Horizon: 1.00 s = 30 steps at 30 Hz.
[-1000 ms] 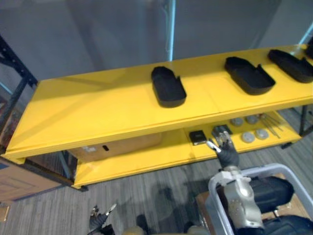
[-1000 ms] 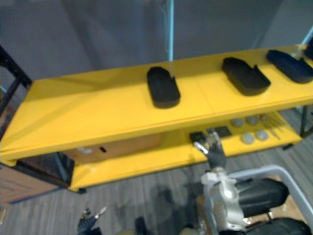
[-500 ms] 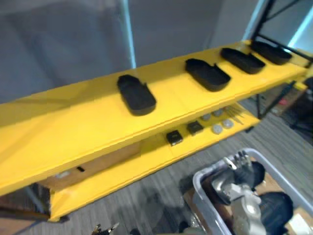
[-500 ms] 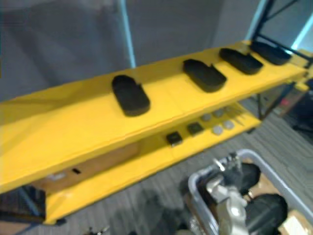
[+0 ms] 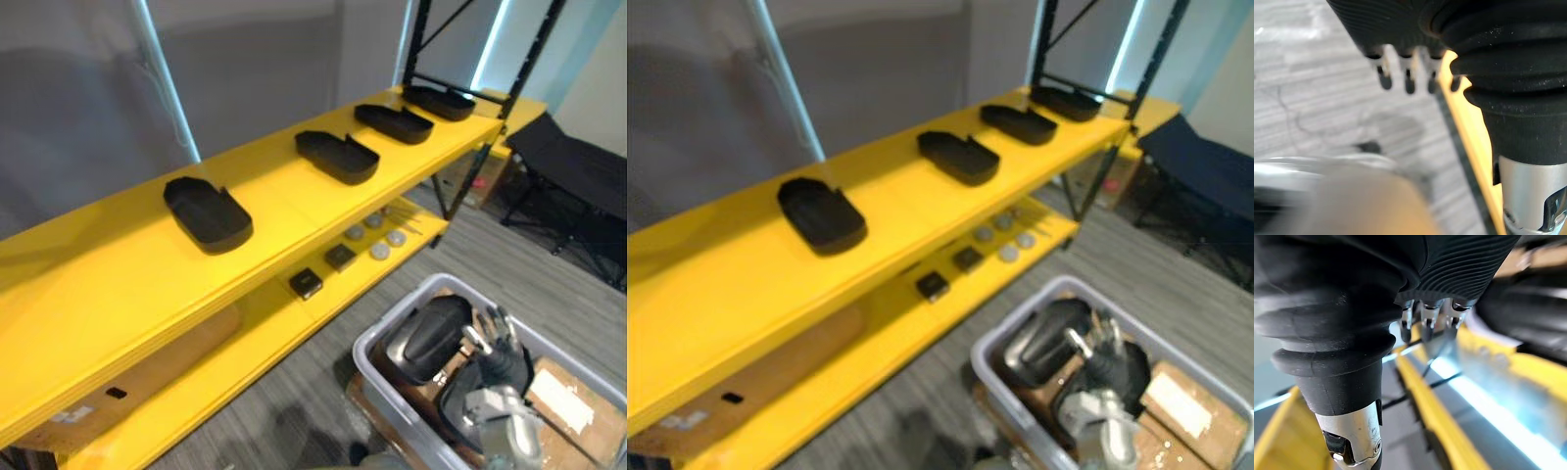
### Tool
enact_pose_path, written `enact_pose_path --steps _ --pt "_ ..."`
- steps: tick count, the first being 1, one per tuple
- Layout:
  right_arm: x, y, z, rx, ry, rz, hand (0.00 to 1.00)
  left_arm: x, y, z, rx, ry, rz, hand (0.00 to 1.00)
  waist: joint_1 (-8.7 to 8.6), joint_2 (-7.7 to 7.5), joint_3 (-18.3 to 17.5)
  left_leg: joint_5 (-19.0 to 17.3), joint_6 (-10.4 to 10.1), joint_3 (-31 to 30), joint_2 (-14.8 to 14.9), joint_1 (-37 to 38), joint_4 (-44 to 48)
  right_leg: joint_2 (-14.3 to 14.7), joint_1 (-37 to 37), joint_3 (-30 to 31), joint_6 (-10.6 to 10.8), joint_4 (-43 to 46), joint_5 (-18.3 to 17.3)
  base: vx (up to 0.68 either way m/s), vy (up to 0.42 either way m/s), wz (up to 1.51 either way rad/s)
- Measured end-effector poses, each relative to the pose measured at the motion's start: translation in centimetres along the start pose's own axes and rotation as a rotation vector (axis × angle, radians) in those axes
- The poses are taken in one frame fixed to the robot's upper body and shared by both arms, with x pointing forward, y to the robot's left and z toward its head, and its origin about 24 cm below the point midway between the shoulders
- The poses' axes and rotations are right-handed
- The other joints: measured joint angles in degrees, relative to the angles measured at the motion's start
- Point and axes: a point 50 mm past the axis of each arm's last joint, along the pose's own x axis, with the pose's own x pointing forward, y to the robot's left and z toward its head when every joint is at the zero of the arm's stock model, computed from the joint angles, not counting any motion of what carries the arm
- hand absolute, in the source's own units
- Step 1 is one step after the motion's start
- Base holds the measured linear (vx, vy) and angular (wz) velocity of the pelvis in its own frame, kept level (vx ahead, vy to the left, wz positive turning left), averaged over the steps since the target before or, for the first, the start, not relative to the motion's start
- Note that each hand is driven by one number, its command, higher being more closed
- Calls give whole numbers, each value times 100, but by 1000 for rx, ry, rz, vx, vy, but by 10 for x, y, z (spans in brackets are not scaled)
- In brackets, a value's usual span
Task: Walk over and take plastic housings, then place them on the shelf
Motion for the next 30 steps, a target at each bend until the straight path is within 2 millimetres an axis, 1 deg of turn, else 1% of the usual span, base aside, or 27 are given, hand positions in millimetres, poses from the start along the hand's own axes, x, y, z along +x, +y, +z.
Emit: enact_pose_path --steps 1,2,3,4,5,6,8,9,10,11,12,13,15,17,18,19,20,21,22,23,24,25,26,27,28,29,30 --pt "8 8 -1 -2 -2 40 0 0 0 -1 -19 -3 2 0 97 15 14 -118 22 -349 -53 -97 209 -2 -61 129 -17 4 20 -115 190 -85" --pt "16 17 1 -6 -9 83 0 -2 -2 -2 -46 -14 1 0 183 81 22 -332 -38 -630 -70 -146 288 42 -175 223 -33 7 32 -131 235 -98" --pt "23 26 4 -6 -25 122 0 -2 -5 -2 -71 -27 -5 0 276 169 55 -626 -167 -704 -74 -156 240 61 -283 221 -16 8 101 -137 235 -81" --pt "24 31 2 2 -23 135 0 -2 -5 0 -73 -38 -5 0 329 141 80 -627 -114 -626 -145 -184 267 -1 -309 229 -14 23 167 -139 206 -53" --pt "25 36 0 6 -15 154 0 -2 -5 4 -73 -69 -3 0 376 55 135 -654 -33 -558 -236 -233 290 -134 -353 219 2 23 206 -110 176 -19" --pt "24 39 -2 9 -8 161 0 -2 -3 9 -68 -114 5 0 383 -21 167 -658 -20 -555 -348 -299 298 -256 -400 199 23 44 220 -92 197 -2" --pt "24 39 -3 11 -5 151 0 -3 -1 22 -67 -201 16 0 389 -96 188 -673 12 -601 -449 -372 387 -345 -425 174 28 82 225 -16 165 18" --pt "24 38 -2 28 -6 136 0 -4 -2 30 -64 -251 24 0 373 -84 185 -699 55 -679 -496 -429 477 -392 -433 70 11 151 210 25 119 30" --pt "24 37 -2 36 -10 130 0 -5 -3 34 -59 -274 22 0 350 -67 195 -714 75 -744 -526 -492 582 -393 -443 23 17 211 205 33 101 40" --pt "24 35 -1 57 -18 105 0 -5 -12 50 -32 -331 -5 0 345 -18 245 -796 65 -868 -525 -602 855 -353 -526 -68 59 424 179 28 93 34" --pt "24 35 -1 69 -22 96 0 -6 -20 62 -11 -373 -29 0 370 75 350 -860 67 -921 -491 -697 1087 -297 -578 -104 69 570 188 1 109 15" --pt "22 38 -6 92 -13 77 0 -7 -27 74 10 -417 -58 0 377 157 509 -955 73 -967 -434 -716 1328 -208 -629 -105 68 819 191 -21 89 -6" --pt "16 40 -13 121 1 59 0 -8 -30 79 25 -428 -76 0 376 153 607 -1066 119 -864 -340 -595 1426 -135 -633 -123 64 1039 194 -48 84 -34" --pt "7 42 -20 143 27 48 0 -8 -30 76 66 -420 -80 0 380 36 706 -1168 163 -677 -301 -366 1489 -137 -549 -549 40 1139 279 -91 81 -62" --pt "-1 42 -25 152 50 42 0 -7 -31 72 95 -394 -82 0 381 -38 742 -1170 197 -496 -268 -283 1452 -150 -545 -940 -89 1030 573 -166 56 -91" --pt "-7 43 -31 162 76 38 0 -6 -29 68 95 -368 -70 0 411 -34 727 -1046 383 -212 -121 -322 1261 -109 -545 -1089 -350 620 1031 -199 48 -96" --pt "-9 46 -33 167 88 47 0 -6 -27 66 97 -355 -64 0 401 -88 717 -955 413 -86 -108 -323 1150 -140 -598 -1286 -390 707 983 -240 46 -94" --pt "-13 48 -37 169 104 53 0 -4 -23 63 108 -328 -51 0 358 -136 701 -770 430 108 -61 -310 926 -177 -742 -1623 -439 1283 660 -208 66 -84" --pt "-14 50 -38 168 109 58 0 -1 -20 61 121 -300 -42 0 360 -134 702 -553 438 295 6 -253 626 -234 -780 -1838 -412 1888 293 -188 79 -83" --pt "-14 51 -38 165 107 62 0 -1 -19 60 126 -291 -40 0 378 -132 701 -455 427 402 53 -230 500 -268 -791 -1881 -420 2144 151 -159 64 -86" --pt "-13 56 -38 162 98 70 0 1 -14 57 139 -271 -41 0 384 -131 698 -267 419 570 134 -222 307 -362 -763 -1949 -456 2584 -86 -123 24 -65" --pt "-12 58 -38 165 95 67 0 1 -13 56 144 -261 -41 0 385 -135 696 -185 410 653 173 -238 223 -452 -726 -2019 -485 2773 -176 -184 -54 -86" --pt "-10 61 -39 168 96 62 0 2 -9 51 149 -240 -35 0 410 -155 684 -22 372 858 253 -244 46 -643 -632 -2045 -580 3083 -261 -148 -97 -88" --pt "-8 63 -40 170 97 59 0 3 -7 46 152 -217 -29 0 418 -154 685 105 322 1035 347 -253 -87 -905 -495 -2195 -649 3261 -298 -184 -183 -95" --pt "-6 63 -41 171 97 56 0 2 -6 43 151 -211 -29 0 444 -156 683 157 277 1152 405 -252 -141 -1052 -448 -2269 -671 3302 -290 -119 -173 -95" --pt "-5 63 -41 171 95 51 0 2 -4 40 149 -206 -28 0 498 -160 681 233 200 1348 510 -248 -203 -1261 -388 -2375 -719 3333 -256 -173 -312 -124" --pt "-5 64 -42 171 95 49 0 1 -1 36 142 -202 -27 0 585 -171 673 339 48 1658 710 -265 -249 -1578 -332 -2562 -918 3205 -14 -142 -292 -125"
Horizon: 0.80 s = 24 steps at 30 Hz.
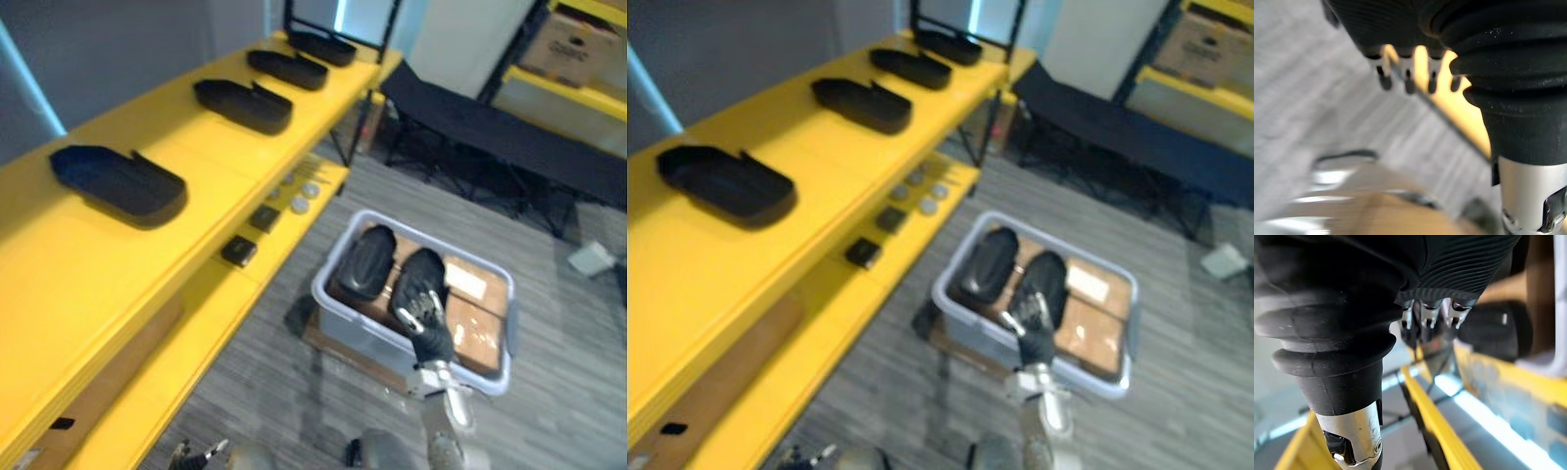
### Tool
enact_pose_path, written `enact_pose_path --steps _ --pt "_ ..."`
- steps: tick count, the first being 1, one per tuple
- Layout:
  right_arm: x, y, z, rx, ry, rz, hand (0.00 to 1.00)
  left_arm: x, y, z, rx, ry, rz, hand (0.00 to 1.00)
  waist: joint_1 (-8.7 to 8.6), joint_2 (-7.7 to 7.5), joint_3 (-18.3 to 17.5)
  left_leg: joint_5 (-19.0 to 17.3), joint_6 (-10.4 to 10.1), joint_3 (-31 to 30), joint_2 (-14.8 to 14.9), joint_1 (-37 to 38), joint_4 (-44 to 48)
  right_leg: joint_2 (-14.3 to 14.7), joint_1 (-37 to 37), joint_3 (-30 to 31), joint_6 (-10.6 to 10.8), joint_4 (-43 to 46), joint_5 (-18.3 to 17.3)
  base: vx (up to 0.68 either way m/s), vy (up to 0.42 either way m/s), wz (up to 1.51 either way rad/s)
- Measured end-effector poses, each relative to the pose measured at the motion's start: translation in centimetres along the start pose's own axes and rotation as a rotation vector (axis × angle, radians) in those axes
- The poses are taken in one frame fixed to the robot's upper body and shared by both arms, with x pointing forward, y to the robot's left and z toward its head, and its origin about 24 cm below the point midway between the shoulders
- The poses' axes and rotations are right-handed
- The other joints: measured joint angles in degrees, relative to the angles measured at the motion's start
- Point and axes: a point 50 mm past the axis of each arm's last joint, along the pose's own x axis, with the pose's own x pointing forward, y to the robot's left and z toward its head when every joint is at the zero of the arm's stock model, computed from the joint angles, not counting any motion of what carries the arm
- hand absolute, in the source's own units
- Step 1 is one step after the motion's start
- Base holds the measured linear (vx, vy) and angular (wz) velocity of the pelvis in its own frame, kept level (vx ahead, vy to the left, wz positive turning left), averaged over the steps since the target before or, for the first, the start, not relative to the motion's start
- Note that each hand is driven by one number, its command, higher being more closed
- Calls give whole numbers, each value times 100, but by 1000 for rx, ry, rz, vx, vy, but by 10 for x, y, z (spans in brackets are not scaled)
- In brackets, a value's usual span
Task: Walk over and take plastic housings, then place them on the shelf
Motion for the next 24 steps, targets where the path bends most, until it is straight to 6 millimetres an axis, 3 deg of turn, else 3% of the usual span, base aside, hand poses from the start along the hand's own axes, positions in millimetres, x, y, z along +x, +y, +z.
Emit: enact_pose_path --steps 1,2,3,4,5,7,10,12,13,16,20,24 --pt "0 0 -1 -1 2 -1 0 -1 2 -1 -14 -1 6 0 19 -15 -9 33 -63 70 71 -34 5 -100 24 -83 -119 -156 295 -166 -405 -132" --pt "-1 0 -3 -7 9 -7 0 0 10 -2 -35 -1 19 0 41 -110 -77 62 -237 184 166 -105 20 -111 39 -134 -210 -596 1093 -114 -336 -123" --pt "-1 -4 -5 -26 23 -17 0 -2 3 -7 -55 16 -7 0 127 68 -93 178 -279 -54 162 -45 -224 118 -10 -243 -164 -801 1123 -102 -285 -134" --pt "-1 -6 -5 -41 28 -14 0 -4 1 -11 -56 27 -17 0 175 150 -94 275 -233 -53 205 40 -375 216 -36 -244 -156 -902 1111 -74 -231 -124" --pt "-3 -6 -5 -53 30 -12 0 -8 3 -19 -58 41 -11 0 108 188 -94 467 -396 7 316 150 -530 255 -55 -265 220 -934 851 -38 -241 -74" --pt "-8 -7 -10 -46 44 -29 0 -8 8 -19 -51 35 -4 0 64 105 -134 536 -514 125 380 155 -477 255 -11 -429 775 -999 326 -25 -318 -44" --pt "-8 -6 -12 -43 61 -27 0 -8 5 -19 -86 35 -2 0 120 100 -169 689 -756 123 449 194 -549 487 303 -629 1164 -1737 -306 -56 -282 -42" --pt "-4 -15 -13 -60 80 -49 0 -11 -8 -22 -173 47 -15 0 118 124 -181 869 -850 86 350 238 -844 573 376 -612 1234 -2206 -435 -92 -222 -38" --pt "-1 -30 -13 -83 103 -96 0 -12 -15 -22 -180 39 -33 0 111 239 -136 955 -861 -239 252 211 -1057 631 386 -617 1229 -2462 -387 -125 -100 -12" --pt "-8 -62 -15 -110 145 -219 0 -14 -19 -25 -163 39 -52 0 112 325 -127 935 -874 -872 26 202 -1243 588 388 -665 1244 -2561 -370 -134 -4 8" --pt "-10 -69 -14 -143 143 -248 0 -15 -16 -27 -151 32 -48 0 135 311 -129 907 -895 -1351 -315 208 -1525 427 400 -757 1343 -2751 -283 -96 56 7" --pt "-4 -87 -5 -226 123 -344 0 -11 -19 -6 -80 -48 -91 0 148 252 -98 1205 -633 -1949 -643 -226 -1625 130 428 -1412 1476 -2762 -164 -2 47 66"
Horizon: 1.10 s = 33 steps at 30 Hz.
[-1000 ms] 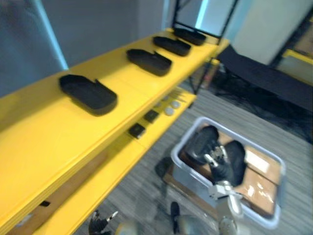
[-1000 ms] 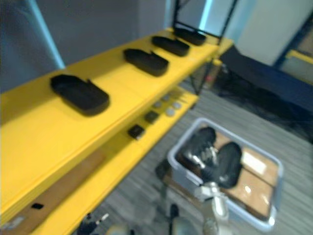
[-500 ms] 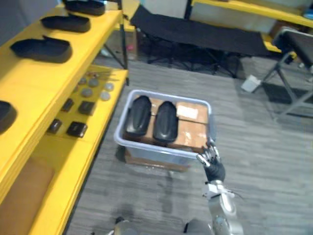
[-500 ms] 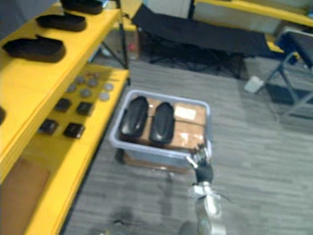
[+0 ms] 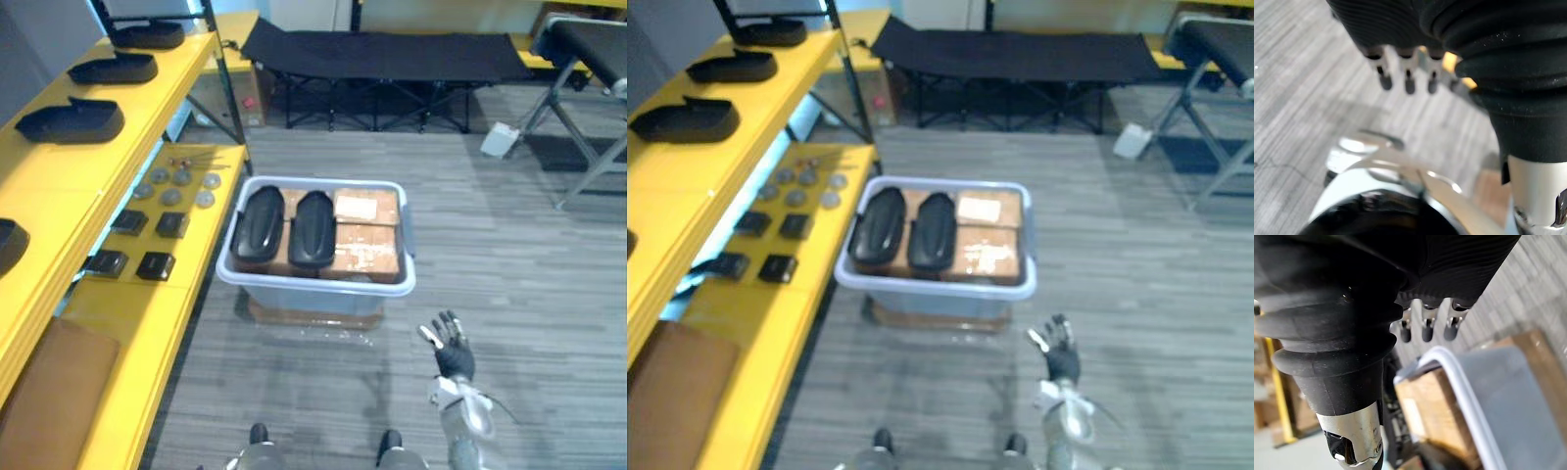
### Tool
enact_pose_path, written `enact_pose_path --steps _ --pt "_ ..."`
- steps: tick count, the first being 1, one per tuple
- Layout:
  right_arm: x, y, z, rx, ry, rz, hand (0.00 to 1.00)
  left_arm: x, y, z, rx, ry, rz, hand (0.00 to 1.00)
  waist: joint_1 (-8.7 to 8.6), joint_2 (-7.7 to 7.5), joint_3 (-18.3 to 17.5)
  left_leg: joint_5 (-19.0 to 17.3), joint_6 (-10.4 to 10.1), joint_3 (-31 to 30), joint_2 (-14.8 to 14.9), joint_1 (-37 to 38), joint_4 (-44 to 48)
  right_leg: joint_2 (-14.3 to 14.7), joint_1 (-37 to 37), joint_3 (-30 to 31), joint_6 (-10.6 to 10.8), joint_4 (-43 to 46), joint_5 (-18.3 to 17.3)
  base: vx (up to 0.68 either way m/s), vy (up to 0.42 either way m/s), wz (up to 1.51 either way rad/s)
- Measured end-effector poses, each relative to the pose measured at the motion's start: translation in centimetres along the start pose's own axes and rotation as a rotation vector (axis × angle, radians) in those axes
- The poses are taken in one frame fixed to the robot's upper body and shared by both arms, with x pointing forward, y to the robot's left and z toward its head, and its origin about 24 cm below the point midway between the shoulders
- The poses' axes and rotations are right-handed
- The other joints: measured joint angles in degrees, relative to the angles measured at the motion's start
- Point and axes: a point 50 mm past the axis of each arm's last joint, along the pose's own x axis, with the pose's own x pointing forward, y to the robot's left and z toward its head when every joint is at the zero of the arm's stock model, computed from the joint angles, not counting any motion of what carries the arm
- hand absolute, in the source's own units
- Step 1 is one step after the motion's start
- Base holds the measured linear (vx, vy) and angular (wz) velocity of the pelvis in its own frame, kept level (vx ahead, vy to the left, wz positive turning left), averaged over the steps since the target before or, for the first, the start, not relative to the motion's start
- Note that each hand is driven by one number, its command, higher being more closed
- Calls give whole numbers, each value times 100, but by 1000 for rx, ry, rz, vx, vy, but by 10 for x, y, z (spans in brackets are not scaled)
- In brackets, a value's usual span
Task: Walk over and take plastic housings, then place them on the shelf
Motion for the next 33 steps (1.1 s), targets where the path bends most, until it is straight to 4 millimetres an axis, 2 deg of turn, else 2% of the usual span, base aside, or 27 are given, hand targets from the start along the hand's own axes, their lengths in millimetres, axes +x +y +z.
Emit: enact_pose_path --steps 1,2,5,7,10,13,14,16,18,21,22,24,28,30,33 --pt "5 -3 4 -1 -11 -21 0 1 -2 4 9 -15 -9 0 12 2 19 80 -12 -99 -49 -82 -10 -42 0 -97 0 3 59 54 51 87" --pt "20 -7 17 -4 -47 -54 0 4 -6 14 27 -49 -33 0 65 0 165 164 35 -238 -152 -197 -11 -128 3 -229 26 18 104 13 84 61" --pt "66 5 74 11 -204 -64 0 8 -14 33 35 -103 -82 0 316 -8 657 217 93 -303 -291 -352 57 -257 -56 -271 49 21 197 -54 75 26" --pt "90 18 121 58 -324 -43 0 10 -16 39 34 -116 -94 0 468 0 866 229 113 -394 -331 -562 161 -293 -163 -358 34 51 228 -87 41 21" --pt "103 29 163 79 -427 -23 0 11 -16 42 2 -118 -92 0 605 17 1128 223 120 -466 -336 -684 268 -300 -211 -401 32 111 226 -65 12 14" --pt "111 32 219 96 -562 -51 0 11 -16 40 -47 -104 -91 0 690 89 1339 216 131 -631 -354 -1047 461 -318 -423 -531 15 235 216 -84 13 20" --pt "112 31 228 96 -579 -68 0 11 -15 39 -46 -100 -90 0 733 97 1345 224 142 -635 -355 -1097 463 -322 -482 -530 12 250 219 -84 22 8" --pt "113 25 259 94 -629 -134 0 10 -20 35 -25 -87 -114 0 821 211 1423 213 171 -748 -414 -1248 595 -373 -534 -593 2 322 214 -62 23 17" --pt "114 26 282 63 -650 -164 0 9 -26 35 -21 -85 -143 0 906 319 1476 205 184 -763 -431 -1373 673 -397 -631 -604 2 369 214 -82 38 9" --pt "117 29 303 39 -622 -207 0 9 -33 29 -22 -57 -176 0 971 488 1566 204 186 -886 -438 -1619 839 -400 -770 -682 -6 452 210 -82 13 12" --pt "117 27 305 34 -611 -222 0 9 -35 29 -13 -53 -185 0 999 518 1581 205 186 -891 -437 -1652 848 -401 -811 -678 -7 468 210 -77 3 7" --pt "118 18 310 13 -575 -280 0 9 -44 28 1 -44 -227 0 1174 660 1622 206 187 -907 -433 -1789 901 -406 -934 -675 -21 522 206 -76 3 -1" --pt "118 19 323 -32 -534 -298 0 7 -56 27 -13 -30 -268 0 1262 829 1693 193 206 -925 -438 -1979 1018 -429 -1110 -669 -31 603 202 -68 -4 1" --pt "113 17 343 -38 -546 -315 0 6 -63 27 -37 -26 -292 0 1324 956 1727 195 216 -946 -447 -2144 1067 -454 -1272 -662 -32 667 201 -72 1 -2" --pt "111 9 348 -73 -517 -366 0 6 -69 29 -24 -31 -320 0 1428 1048 1736 200 224 -945 -484 -2231 1080 -507 -1376 -657 -40 722 192 -46 -1 2"
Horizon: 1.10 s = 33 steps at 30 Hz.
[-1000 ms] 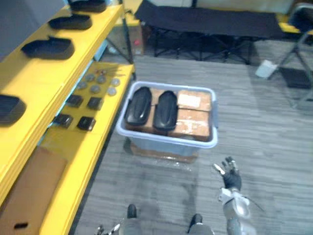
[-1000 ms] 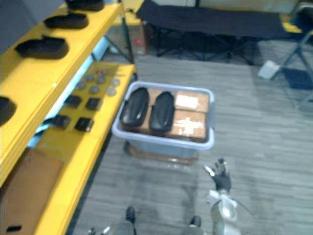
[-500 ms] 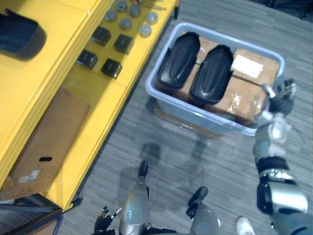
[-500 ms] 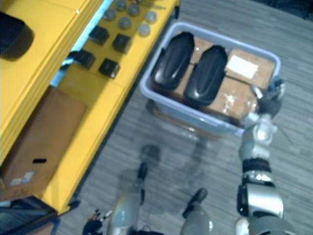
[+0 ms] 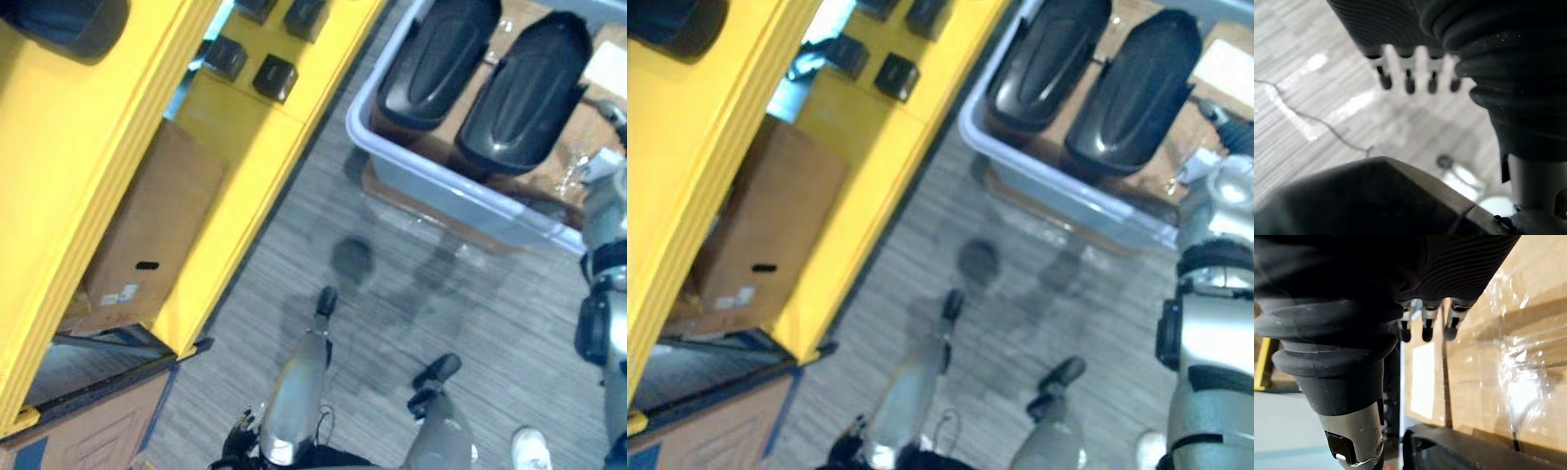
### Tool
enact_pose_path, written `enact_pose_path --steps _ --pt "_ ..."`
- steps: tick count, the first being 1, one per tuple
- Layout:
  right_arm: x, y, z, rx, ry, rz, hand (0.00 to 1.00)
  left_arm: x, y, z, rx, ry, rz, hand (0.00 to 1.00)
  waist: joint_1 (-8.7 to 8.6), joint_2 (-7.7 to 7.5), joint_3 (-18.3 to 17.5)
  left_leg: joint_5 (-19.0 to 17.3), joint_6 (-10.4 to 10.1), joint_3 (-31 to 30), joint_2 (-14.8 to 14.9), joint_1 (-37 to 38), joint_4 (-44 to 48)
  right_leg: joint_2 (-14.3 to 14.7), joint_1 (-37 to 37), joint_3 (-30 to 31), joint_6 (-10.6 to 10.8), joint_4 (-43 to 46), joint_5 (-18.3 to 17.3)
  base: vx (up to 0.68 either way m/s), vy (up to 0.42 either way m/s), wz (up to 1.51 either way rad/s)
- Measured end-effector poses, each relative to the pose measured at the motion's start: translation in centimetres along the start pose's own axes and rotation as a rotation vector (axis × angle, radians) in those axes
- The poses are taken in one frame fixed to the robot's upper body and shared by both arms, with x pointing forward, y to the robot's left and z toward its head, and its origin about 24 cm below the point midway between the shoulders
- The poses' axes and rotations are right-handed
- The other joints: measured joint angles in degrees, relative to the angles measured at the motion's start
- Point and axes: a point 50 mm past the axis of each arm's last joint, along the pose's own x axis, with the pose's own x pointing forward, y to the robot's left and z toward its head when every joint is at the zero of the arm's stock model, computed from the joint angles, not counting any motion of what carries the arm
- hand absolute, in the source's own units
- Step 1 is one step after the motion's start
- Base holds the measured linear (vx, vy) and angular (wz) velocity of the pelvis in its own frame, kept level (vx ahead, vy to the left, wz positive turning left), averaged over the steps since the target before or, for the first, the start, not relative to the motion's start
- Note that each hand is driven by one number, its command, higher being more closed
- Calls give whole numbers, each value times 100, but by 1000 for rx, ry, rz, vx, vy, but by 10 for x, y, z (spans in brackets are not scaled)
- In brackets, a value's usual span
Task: Walk over and take plastic housings, then place them on the shelf
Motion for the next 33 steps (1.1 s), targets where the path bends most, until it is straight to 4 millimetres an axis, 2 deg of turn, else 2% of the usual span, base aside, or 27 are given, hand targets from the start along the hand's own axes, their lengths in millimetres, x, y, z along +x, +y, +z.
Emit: enact_pose_path --steps 4,7,10,12,17,21,22,28,33 --pt "1 -2 -2 -46 41 -21 0 0 -2 0 -21 0 -9 0 84 28 -19 -9 24 9 -44 -63 18 -73 -66 -1 3 12 -2 -4 0 1" --pt "5 -8 12 -74 14 -34 0 1 -7 0 -27 6 -30 0 146 105 -71 -50 78 -20 -93 -236 164 -116 -152 -27 14 31 5 -34 13 7" --pt "5 -5 13 -109 11 -25 0 1 -8 0 -31 7 -37 0 183 116 -78 -52 80 -34 -121 -261 171 -143 -184 -40 21 38 7 -41 8 4" --pt "6 -9 15 -171 -1 -22 0 1 -10 0 -25 7 -50 0 281 183 -124 -61 92 -46 -152 -291 174 -177 -204 -57 23 42 4 -47 8 5" --pt "7 -8 22 -228 -29 -2 0 0 -13 -4 -3 16 -67 0 334 305 -210 -60 94 -122 -213 -332 168 -209 -156 -163 25 -5 5 -30 -2 9" --pt "7 -6 28 -276 -43 15 0 0 -14 -2 -3 3 -80 0 433 319 -220 -72 110 -125 -225 -349 169 -209 -141 -186 51 -60 20 -5 -9 2" --pt "8 -4 33 -286 -40 9 100 0 -14 -2 -16 3 -87 0 444 319 -220 -73 112 -135 -233 -395 172 -208 -143 -203 59 -86 25 -7 -17 6" --pt "11 -21 41 -357 64 -77 100 0 -17 -4 -22 9 -101 0 561 326 -225 -83 125 -141 -256 -417 180 -222 -145 -228 67 -119 30 -10 -7 2" --pt "11 -42 33 -356 212 -180 100 -1 -18 -9 -2 29 -112 0 597 430 -299 -94 140 -188 -325 -421 175 -283 -108 -313 72 -112 10 -42 -6 7"
